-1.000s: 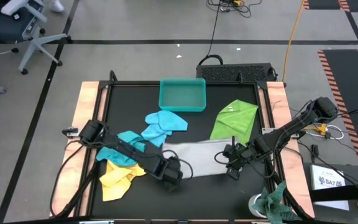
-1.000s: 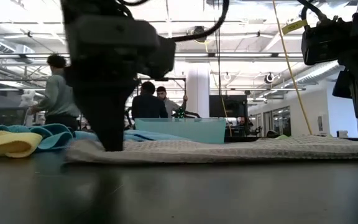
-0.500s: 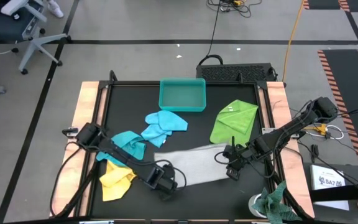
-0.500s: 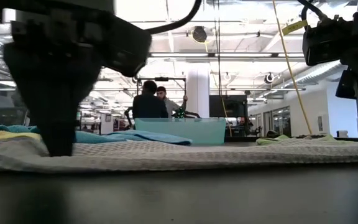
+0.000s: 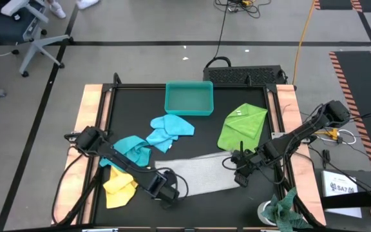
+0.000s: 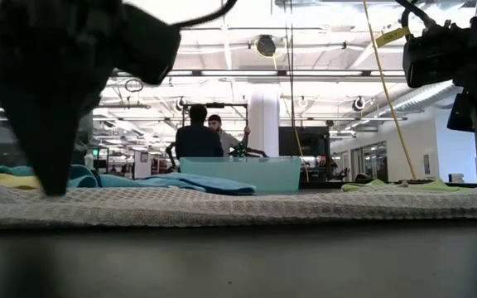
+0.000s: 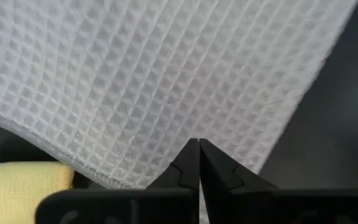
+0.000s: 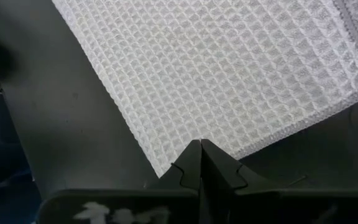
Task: Fold microfiber towels
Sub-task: Fold the gray microfiber towel
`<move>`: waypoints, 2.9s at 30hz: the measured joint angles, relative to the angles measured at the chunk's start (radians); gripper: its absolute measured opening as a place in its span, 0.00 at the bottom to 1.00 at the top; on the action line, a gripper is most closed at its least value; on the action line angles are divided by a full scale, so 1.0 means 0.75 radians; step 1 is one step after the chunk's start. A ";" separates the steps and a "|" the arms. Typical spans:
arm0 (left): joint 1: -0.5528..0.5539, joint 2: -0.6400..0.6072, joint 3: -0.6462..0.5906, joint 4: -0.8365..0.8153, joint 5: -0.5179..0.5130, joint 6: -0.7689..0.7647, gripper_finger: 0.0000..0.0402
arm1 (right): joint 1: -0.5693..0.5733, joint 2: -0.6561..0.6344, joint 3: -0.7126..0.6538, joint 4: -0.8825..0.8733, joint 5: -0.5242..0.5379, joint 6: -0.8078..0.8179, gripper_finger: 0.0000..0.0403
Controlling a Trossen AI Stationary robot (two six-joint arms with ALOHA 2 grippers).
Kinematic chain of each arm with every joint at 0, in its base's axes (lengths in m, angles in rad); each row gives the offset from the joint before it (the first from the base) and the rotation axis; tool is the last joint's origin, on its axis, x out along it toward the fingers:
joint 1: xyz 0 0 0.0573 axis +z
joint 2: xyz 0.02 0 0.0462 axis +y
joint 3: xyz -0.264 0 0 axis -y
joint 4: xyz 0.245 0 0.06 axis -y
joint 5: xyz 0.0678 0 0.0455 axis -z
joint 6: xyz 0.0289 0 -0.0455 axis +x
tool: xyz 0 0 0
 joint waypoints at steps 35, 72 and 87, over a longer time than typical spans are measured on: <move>0.178 -0.080 0.005 -0.052 -0.305 0.117 0.01 | 0.080 0.000 0.000 -0.025 -0.172 0.525 0.29; 0.595 -0.081 0.005 0.641 -0.075 0.814 0.05 | 0.145 0.125 -0.187 0.388 -0.100 0.833 0.46; 0.610 -0.082 0.006 0.701 -0.005 0.911 0.02 | 0.145 0.122 -0.187 0.387 -0.083 0.827 0.43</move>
